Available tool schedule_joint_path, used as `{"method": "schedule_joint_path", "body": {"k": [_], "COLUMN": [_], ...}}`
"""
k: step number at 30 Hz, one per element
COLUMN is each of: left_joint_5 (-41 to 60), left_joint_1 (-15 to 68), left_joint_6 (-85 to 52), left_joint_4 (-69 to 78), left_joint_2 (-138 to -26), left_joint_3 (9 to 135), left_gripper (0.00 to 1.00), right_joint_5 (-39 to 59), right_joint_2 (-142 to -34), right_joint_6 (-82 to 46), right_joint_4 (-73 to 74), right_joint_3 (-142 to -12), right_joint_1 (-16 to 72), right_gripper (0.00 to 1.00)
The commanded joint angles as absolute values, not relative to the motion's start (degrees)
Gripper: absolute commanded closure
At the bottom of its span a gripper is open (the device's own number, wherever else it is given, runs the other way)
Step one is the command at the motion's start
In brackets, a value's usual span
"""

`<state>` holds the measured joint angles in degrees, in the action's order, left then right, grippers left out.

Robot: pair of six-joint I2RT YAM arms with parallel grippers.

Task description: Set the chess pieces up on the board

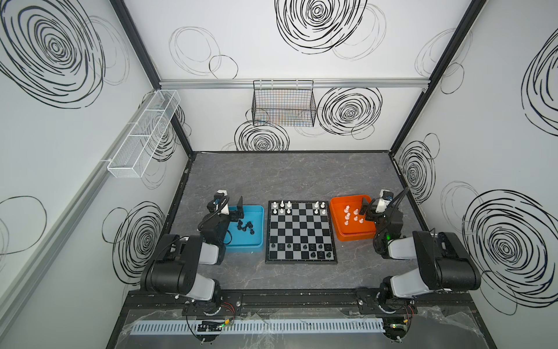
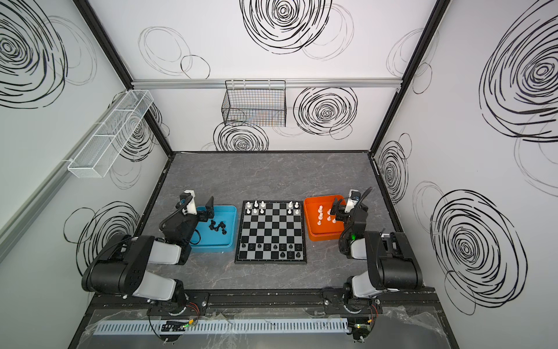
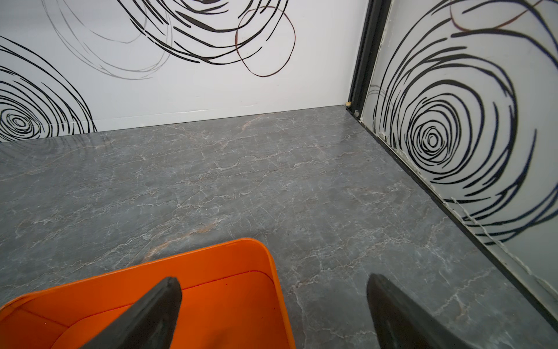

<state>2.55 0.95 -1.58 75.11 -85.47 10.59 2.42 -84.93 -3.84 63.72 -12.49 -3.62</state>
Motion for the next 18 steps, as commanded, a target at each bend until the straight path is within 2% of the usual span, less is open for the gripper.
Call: {"method": "schedule_joint_path", "body": {"k": [1, 4, 10, 14, 18], "left_joint_5": [-0.16, -2.08, -1.49, 1.29, 0.69], "left_joint_1": [0.48, 0.45, 0.18, -0.17, -1.03], "left_joint_6": [-2.5, -2.89, -3.05, -4.13, -6.59], "left_joint_4": [78.92, 75.29, 56.78, 35.75, 17.04], "left_joint_2": [-84.76, -80.85, -65.44, -56.83, -55.97], "left_joint_3": [10.13, 10.32, 14.73, 24.61, 35.0], "left_gripper": [0.04, 0.04, 0.04, 0.04, 0.04], "right_joint_5": [2.01, 1.94, 2.0, 1.95, 3.5], "right_joint_2": [-84.47, -84.51, -84.5, -84.45, -84.44], "right_joint_6": [-3.52, -3.52, -3.51, -3.52, -3.75], "right_joint_4": [65.08, 65.13, 65.08, 65.04, 65.28], "right_joint_3": [-13.25, -13.19, -13.24, -13.25, -13.13], "right_joint_1": [-3.52, -3.53, -3.51, -3.52, -4.26], "right_gripper": [0.0, 0.0, 0.0, 0.0, 0.0]}}
